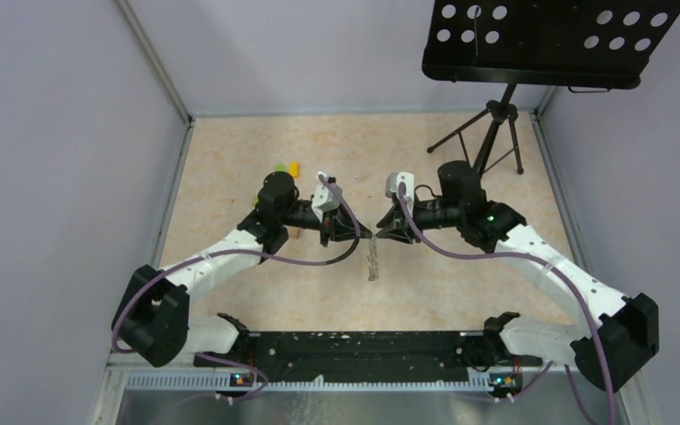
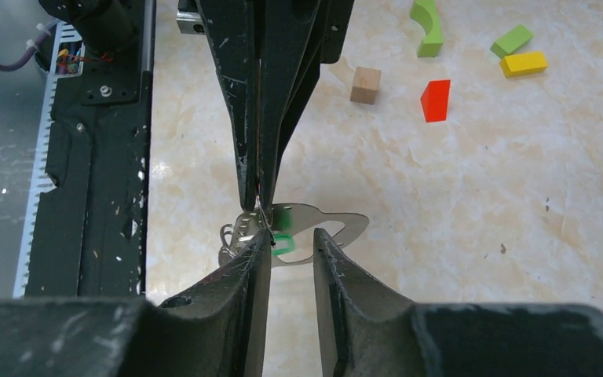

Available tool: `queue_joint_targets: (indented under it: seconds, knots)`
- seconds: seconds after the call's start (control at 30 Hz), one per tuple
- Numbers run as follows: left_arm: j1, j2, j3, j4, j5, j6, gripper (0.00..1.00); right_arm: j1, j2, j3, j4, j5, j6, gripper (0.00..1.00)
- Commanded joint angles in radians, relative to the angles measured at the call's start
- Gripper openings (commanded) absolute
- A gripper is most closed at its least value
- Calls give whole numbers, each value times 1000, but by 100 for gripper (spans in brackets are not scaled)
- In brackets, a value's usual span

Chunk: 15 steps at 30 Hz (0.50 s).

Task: Put the keys on the keyring
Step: Adjust the key on the keyring.

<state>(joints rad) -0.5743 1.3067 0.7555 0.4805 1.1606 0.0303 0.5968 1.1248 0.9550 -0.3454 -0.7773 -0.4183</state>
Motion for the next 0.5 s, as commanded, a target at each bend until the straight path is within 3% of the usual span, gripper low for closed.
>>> queue_joint_targets:
  seconds: [0.0,0.3,0.47]
  knots:
    - [5,-30,-12,110,33,-41,0,-13,12,-7,21,-37,-17,23]
    - [7,-22,-23,172,39,-100,0,-12,24,-15,23,-72,-23,11]
    - [10,-16,-22,180,37,-101,0,-12,21,-17,13,-82,-31,10]
